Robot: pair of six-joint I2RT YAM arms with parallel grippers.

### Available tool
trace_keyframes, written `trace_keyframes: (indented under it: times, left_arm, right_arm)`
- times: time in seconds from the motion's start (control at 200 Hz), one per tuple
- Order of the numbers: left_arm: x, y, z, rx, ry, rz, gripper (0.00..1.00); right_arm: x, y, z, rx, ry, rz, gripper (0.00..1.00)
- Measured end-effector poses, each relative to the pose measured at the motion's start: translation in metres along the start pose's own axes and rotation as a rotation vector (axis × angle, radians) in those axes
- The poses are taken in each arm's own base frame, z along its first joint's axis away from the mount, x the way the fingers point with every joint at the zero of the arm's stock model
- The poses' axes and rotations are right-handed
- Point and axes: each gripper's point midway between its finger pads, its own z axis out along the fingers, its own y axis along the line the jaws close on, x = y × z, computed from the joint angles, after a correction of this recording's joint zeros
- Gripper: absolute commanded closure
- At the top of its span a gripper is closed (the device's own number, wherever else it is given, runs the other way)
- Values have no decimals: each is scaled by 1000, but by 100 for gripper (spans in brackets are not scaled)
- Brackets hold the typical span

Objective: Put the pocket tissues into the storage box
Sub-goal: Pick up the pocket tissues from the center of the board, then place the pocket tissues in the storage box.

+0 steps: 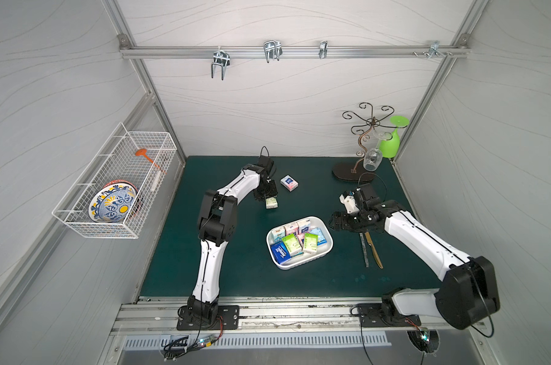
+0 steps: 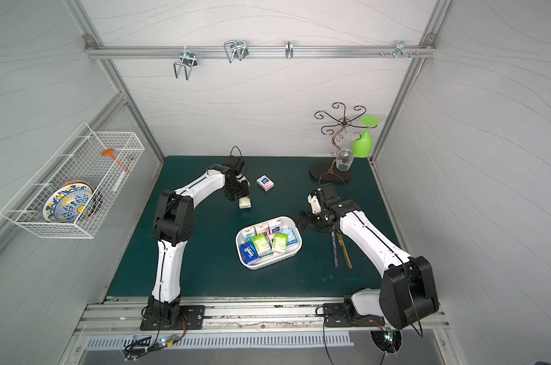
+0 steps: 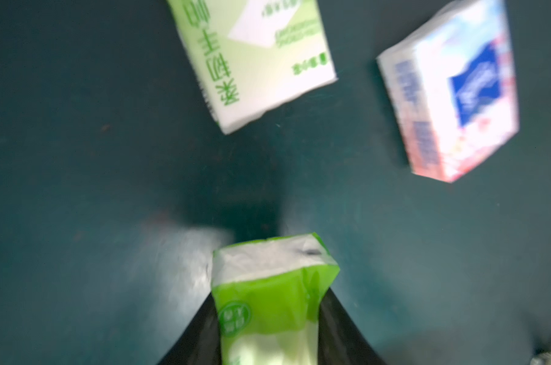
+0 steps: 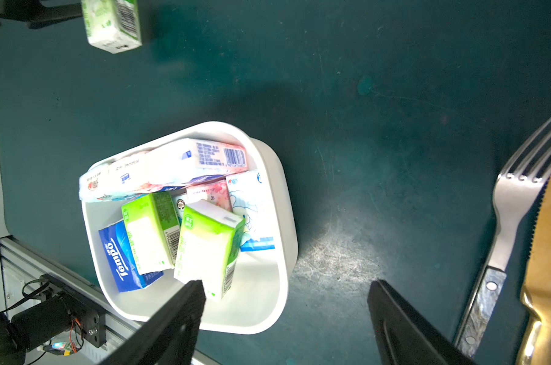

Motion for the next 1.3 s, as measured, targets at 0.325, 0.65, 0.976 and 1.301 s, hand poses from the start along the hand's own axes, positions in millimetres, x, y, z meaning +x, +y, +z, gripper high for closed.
trace_keyframes:
  times: [0.325, 0.65, 0.976, 1.301]
  left_arm:
    - [22, -32, -92, 161, -120, 1, 58]
    - [145, -114, -100, 374, 44, 114, 58]
    - [225, -188, -81, 525, 214, 206, 59]
    - [230, -197, -28, 484, 248, 45, 59]
  right_arm:
    - [0, 0, 0, 0, -1, 11, 13]
    - [-3, -4, -5, 19, -24, 40, 13]
    - [-8, -26, -21, 47, -87, 131, 13]
    - [2, -30, -29, 53, -90, 146, 13]
